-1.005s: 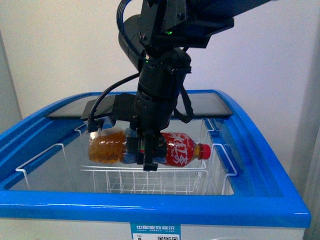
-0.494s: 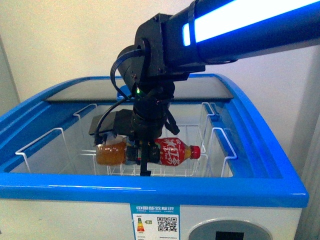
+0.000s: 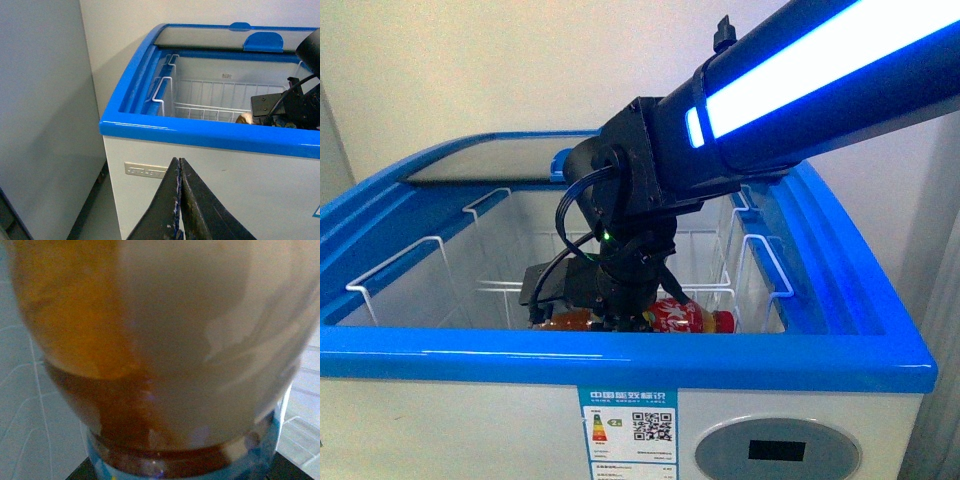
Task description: Put drink in fridge
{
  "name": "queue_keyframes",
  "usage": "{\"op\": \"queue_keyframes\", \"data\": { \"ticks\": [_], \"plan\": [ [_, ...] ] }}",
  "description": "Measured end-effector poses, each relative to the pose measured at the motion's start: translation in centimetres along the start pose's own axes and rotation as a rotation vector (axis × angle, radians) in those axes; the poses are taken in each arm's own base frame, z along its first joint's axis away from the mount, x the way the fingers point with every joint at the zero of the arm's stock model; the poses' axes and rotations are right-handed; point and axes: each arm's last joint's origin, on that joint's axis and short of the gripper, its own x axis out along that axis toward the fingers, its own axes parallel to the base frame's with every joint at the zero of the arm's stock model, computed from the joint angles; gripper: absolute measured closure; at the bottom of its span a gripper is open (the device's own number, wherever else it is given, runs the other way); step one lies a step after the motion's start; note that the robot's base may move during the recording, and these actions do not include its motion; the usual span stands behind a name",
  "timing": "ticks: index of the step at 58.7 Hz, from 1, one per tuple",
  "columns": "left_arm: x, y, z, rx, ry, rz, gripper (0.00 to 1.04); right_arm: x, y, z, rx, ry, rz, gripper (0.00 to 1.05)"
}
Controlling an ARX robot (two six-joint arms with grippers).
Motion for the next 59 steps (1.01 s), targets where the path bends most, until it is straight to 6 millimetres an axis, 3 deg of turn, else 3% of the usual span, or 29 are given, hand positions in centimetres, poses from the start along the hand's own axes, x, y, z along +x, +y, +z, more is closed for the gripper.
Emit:
{"op": "queue_keyframes", "data": {
  "ticks": [11,18,22,30,37,41,48,54,59],
  "plan": [
    [-1.0,0.0,-0.3,-0.002,0.007,0.0,0.98,-0.1,0.3,-0.2,0.004,0.005,-0.019,0.66],
    [-1.0,0.0,-0.3,-0.002,0.005,0.0,0.82,-0.3,0.4,-0.3,0.006,0.003,-0.021,0.5],
    [-1.0,0.0,-0.3,-0.002,0.005,0.0,0.68,-0.9,0.1,-0.4,0.003,-0.003,-0.026,0.36],
    [-1.0,0.0,-0.3,-0.002,0.005,0.0,0.4,-4.0,-1.6,0.0,0.001,-0.079,-0.077,0.09],
    [-1.0,0.0,-0.3,-0.002,0.005,0.0,0.22,-6.6,-2.9,0.1,0.034,-0.154,-0.09,0.08],
    [-1.0,0.0,-0.3,-0.002,0.005,0.0,0.07,-9.5,-4.0,0.0,0.077,-0.221,-0.093,0.08],
    [-1.0,0.0,-0.3,-0.002,0.006,0.0,0.08,-15.8,-6.5,-1.7,0.209,-0.337,-0.128,0.08],
    [-1.0,0.0,-0.3,-0.002,0.006,0.0,0.08,-22.6,-8.4,-6.0,0.416,-0.385,-0.252,0.08],
    [-1.0,0.0,-0.3,-0.002,0.006,0.0,0.08,-26.8,-8.7,-9.7,0.607,-0.386,-0.396,0.08]
  ]
}}
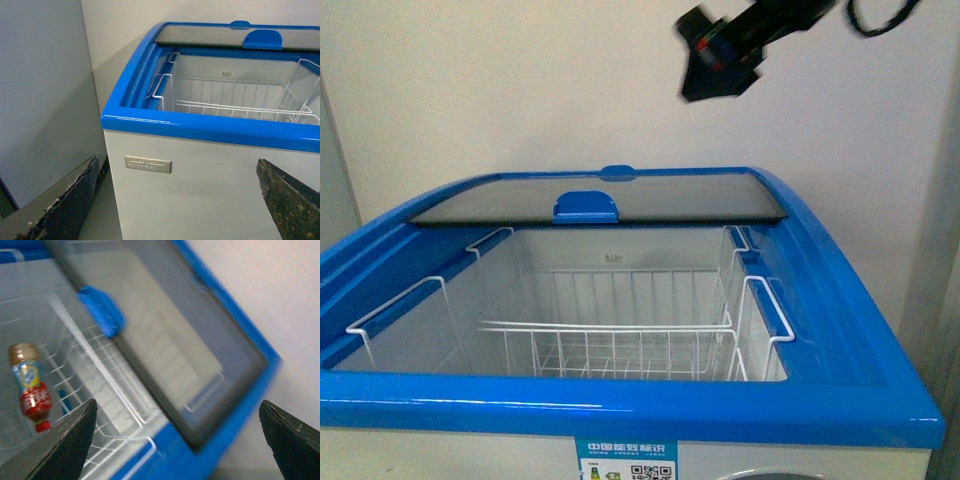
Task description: Put drink in fridge
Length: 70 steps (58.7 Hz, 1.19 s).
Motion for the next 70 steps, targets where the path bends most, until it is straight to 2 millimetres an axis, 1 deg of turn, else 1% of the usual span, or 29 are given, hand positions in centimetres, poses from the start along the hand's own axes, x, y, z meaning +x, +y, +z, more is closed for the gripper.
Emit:
{"op": "queue_keyframes", "data": {
  "ticks": [1,4,6,7,9,11,12,13,16,17,18,20,23,26,32,33,36,39,40,41,55,70],
  "plan": [
    [0.0,0.0,0.0,0.0,0.0,0.0,0.08,-0.4,-0.3,-0.1,0.011,0.0,-0.022,0.08],
    [0.0,0.0,0.0,0.0,0.0,0.0,0.08,-3.1,-1.9,-1.3,0.136,0.005,-0.137,0.08],
    [0.0,0.0,0.0,0.0,0.0,0.0,0.08,-5.1,-2.6,-2.3,0.216,0.008,-0.197,0.08],
    [0.0,0.0,0.0,0.0,0.0,0.0,0.08,-6.6,-2.9,-3.2,0.264,0.013,-0.236,0.08],
    [0.0,0.0,0.0,0.0,0.0,0.0,0.08,-8.8,-2.8,-4.5,0.333,0.024,-0.28,0.08],
    [0.0,0.0,0.0,0.0,0.0,0.0,0.08,-11.1,-2.4,-5.9,0.401,0.027,-0.316,0.08],
    [0.0,0.0,0.0,0.0,0.0,0.0,0.08,-12.8,-1.9,-6.9,0.45,0.031,-0.337,0.08],
    [0.0,0.0,0.0,0.0,0.0,0.0,0.08,-14.0,-1.5,-7.6,0.485,0.008,-0.358,0.1],
    [0.0,0.0,0.0,0.0,0.0,0.0,0.08,-17.2,0.1,-9.3,0.555,-0.139,-0.441,0.2],
    [0.0,0.0,0.0,0.0,0.0,0.0,0.08,-17.4,0.3,-9.4,0.559,-0.152,-0.45,0.21],
    [0.0,0.0,0.0,0.0,0.0,0.0,0.08,-18.5,1.1,-10.0,0.572,-0.211,-0.475,0.25],
    [0.0,0.0,0.0,0.0,0.0,0.0,0.08,-19.4,2.2,-10.8,0.582,-0.269,-0.494,0.3],
    [0.0,0.0,0.0,0.0,0.0,0.0,0.08,-19.9,3.6,-12.0,0.592,-0.313,-0.501,0.37],
    [0.0,0.0,0.0,0.0,0.0,-0.001,0.08,-20.5,5.7,-13.9,0.604,-0.351,-0.512,0.49],
    [0.0,0.0,0.0,0.0,0.0,0.0,0.08,-19.0,8.6,-17.7,0.634,-0.295,-0.476,0.7],
    [0.0,0.0,0.0,0.0,0.0,0.0,0.08,-18.7,9.2,-18.5,0.639,-0.28,-0.47,0.75],
    [0.0,0.0,0.0,0.0,0.0,0.0,0.08,-18.0,10.3,-20.1,0.652,-0.237,-0.461,0.85],
    [0.0,0.0,0.0,0.0,0.0,-0.001,0.08,-18.1,11.2,-21.0,0.652,-0.241,-0.461,0.96],
    [0.0,0.0,0.0,0.0,0.0,0.0,0.08,-18.3,11.5,-21.2,0.65,-0.253,-0.466,1.01],
    [0.0,0.0,0.0,0.0,0.0,-0.001,0.08,-18.4,11.6,-21.4,0.646,-0.259,-0.468,1.02],
    [0.0,0.0,0.0,0.0,0.0,0.0,0.08,-18.6,14.6,-24.4,0.651,-0.259,-0.467,1.02],
    [0.0,0.0,0.0,0.0,0.0,0.0,0.08,-19.0,16.0,-25.7,0.648,-0.272,-0.472,1.02]
  ]
}}
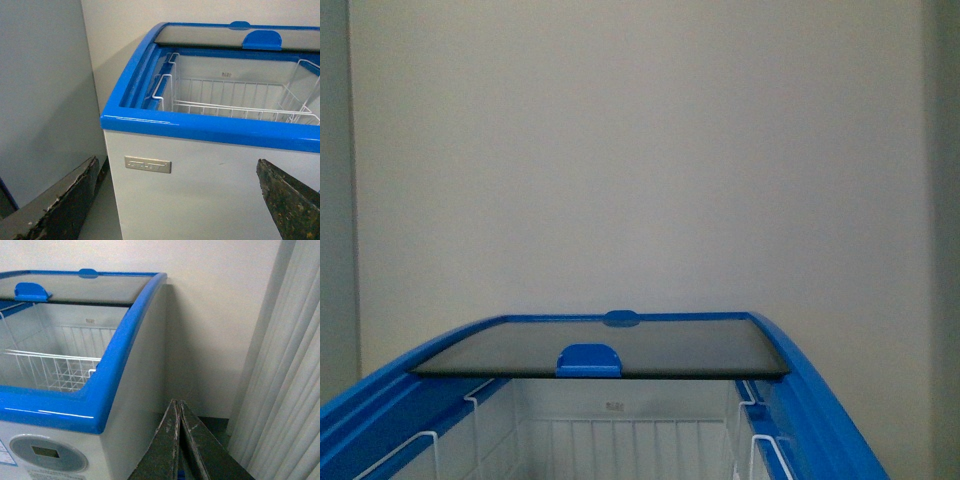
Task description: Put drink in fridge
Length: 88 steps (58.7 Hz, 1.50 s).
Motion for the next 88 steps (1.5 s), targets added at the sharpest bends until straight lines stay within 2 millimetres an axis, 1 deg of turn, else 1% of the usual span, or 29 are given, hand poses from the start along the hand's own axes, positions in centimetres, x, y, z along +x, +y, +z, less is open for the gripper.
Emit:
{"op": "queue_keyframes", "data": {
  "ticks": [6,32,35,49,53,57,66,70,72,78,80,81,86,88],
  "plan": [
    [0.0,0.0,0.0,0.0,0.0,0.0,0.08,-0.4,0.0,-0.8,0.0,0.006,0.0,1.02],
    [0.0,0.0,0.0,0.0,0.0,0.0,0.08,-1.6,0.0,-2.2,0.0,0.005,0.0,1.02],
    [0.0,0.0,0.0,0.0,0.0,0.0,0.08,-1.8,0.0,-2.6,0.0,-0.005,0.001,1.02],
    [0.0,0.0,0.0,0.0,0.0,0.0,0.08,-2.2,0.0,-2.6,0.0,-0.014,0.0,1.02],
    [0.0,0.0,0.0,0.0,0.0,0.0,0.08,-2.8,0.0,-3.0,0.0,0.019,0.0,1.02],
    [0.0,0.0,0.0,0.0,0.0,0.0,0.08,-3.3,0.0,-2.8,0.0,-0.011,0.003,1.02],
    [0.0,0.0,0.0,0.0,0.0,0.0,0.08,-3.3,0.0,-2.9,-0.001,-0.01,0.0,1.02],
    [0.0,0.0,0.0,0.0,0.0,0.0,0.08,-3.3,0.0,-2.9,0.0,-0.01,0.0,0.89],
    [0.0,0.0,0.0,0.0,0.0,0.0,0.08,-3.3,0.0,-2.9,0.0,-0.01,0.0,0.85],
    [0.0,0.0,0.0,0.0,0.0,0.0,0.08,-3.3,0.0,-2.9,0.0,-0.011,0.0,0.69],
    [0.0,0.0,0.0,0.0,0.0,0.0,0.08,-3.3,0.0,-2.9,0.0,-0.011,0.0,0.63],
    [0.0,0.0,0.0,0.0,0.0,0.0,0.08,-3.3,0.0,-2.9,0.0,-0.011,0.0,0.57],
    [0.0,0.0,0.0,0.0,0.0,0.0,0.08,-3.3,0.0,-2.9,0.0,-0.011,0.0,0.4],
    [0.0,0.0,0.0,0.0,0.0,0.0,0.08,-3.3,0.0,-2.9,0.0,-0.011,0.0,0.35]
  ]
}}
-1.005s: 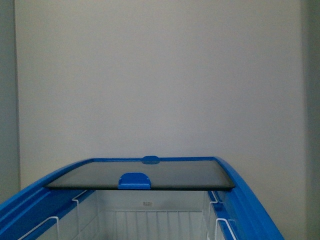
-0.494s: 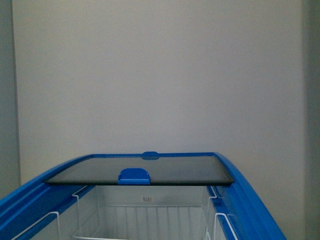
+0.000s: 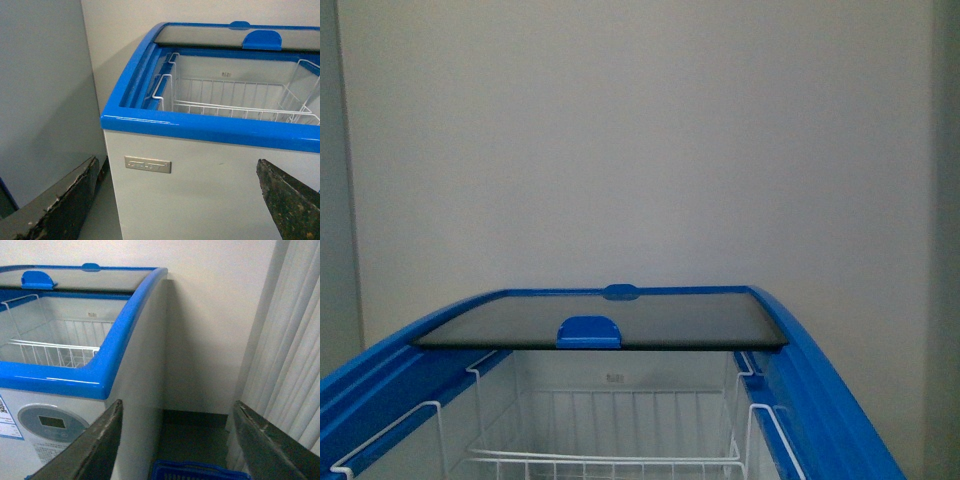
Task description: Put drink in fridge
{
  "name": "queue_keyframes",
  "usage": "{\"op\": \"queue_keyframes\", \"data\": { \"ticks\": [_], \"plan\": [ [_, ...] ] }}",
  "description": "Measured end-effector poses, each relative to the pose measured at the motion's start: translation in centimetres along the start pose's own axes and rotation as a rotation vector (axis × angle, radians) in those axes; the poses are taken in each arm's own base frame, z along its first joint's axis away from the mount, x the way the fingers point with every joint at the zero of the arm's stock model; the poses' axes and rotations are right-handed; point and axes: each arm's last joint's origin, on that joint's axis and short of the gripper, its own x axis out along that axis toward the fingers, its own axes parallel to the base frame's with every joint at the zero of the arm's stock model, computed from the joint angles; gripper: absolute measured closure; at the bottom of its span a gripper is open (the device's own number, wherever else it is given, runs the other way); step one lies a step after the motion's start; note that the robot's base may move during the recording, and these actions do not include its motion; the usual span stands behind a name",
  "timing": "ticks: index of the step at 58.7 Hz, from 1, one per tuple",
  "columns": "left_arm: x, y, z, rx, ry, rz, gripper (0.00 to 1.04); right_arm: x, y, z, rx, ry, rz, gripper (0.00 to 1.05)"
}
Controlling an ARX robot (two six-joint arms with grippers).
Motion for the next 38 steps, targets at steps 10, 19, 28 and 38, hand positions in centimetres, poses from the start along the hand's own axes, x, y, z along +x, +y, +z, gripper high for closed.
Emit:
{"op": "queue_keyframes", "data": {
  "ticks": [10,19,28,38],
  "plan": [
    [0.0,0.0,0.0,0.0,0.0,0.0,0.08,0.0,0.0,0.0,0.0,0.0,0.0,0.1],
    [0.0,0.0,0.0,0.0,0.0,0.0,0.08,0.0,0.0,0.0,0.0,0.0,0.0,0.08],
    [0.0,0.0,0.0,0.0,0.0,0.0,0.08,0.0,0.0,0.0,0.0,0.0,0.0,0.08],
    [0.0,0.0,0.0,0.0,0.0,0.0,0.08,0.0,0.0,0.0,0.0,0.0,0.0,0.08]
  ]
}}
